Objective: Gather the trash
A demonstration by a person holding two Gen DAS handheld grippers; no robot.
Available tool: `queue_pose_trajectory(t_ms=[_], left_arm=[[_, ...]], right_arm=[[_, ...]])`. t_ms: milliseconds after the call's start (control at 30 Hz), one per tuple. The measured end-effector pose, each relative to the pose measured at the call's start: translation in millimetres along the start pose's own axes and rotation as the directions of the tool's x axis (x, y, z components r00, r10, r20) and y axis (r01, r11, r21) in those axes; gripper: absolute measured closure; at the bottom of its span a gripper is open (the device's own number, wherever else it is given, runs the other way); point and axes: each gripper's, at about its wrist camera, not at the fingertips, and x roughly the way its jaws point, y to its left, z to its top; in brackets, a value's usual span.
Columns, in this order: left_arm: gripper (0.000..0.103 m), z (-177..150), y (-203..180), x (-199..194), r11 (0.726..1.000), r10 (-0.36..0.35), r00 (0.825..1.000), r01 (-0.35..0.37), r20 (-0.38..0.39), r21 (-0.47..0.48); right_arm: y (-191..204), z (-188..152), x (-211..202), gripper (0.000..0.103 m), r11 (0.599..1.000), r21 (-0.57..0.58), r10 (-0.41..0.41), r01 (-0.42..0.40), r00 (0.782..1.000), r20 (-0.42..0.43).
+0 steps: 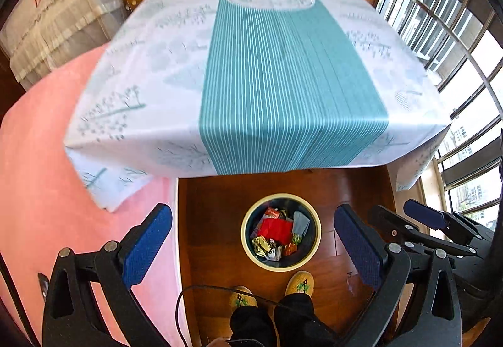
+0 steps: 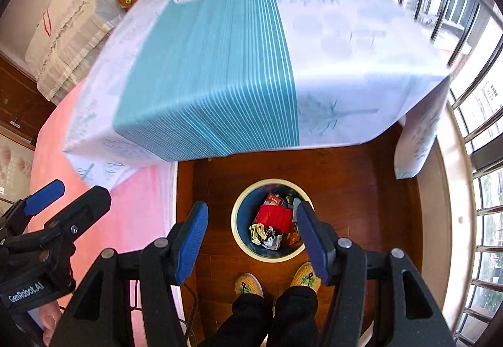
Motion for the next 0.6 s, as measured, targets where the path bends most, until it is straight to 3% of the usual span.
queue_pose_trajectory(t_ms=[367, 600], left_arm=[[0.001, 21, 2, -92, 0.999, 0.012, 0.996, -0.008, 0.09, -0.046], [0.001, 34, -1, -117, 0.999, 0.015, 0.991, -0.009, 0.131, -0.048]], right_arm=[[20, 25, -97, 0.044, 1.0, -0.025, 0.006, -0.003, 0.995, 0.098], [30, 37, -123, 0.044, 0.999, -0.047, 0.003, 0.004, 0.988, 0.156]])
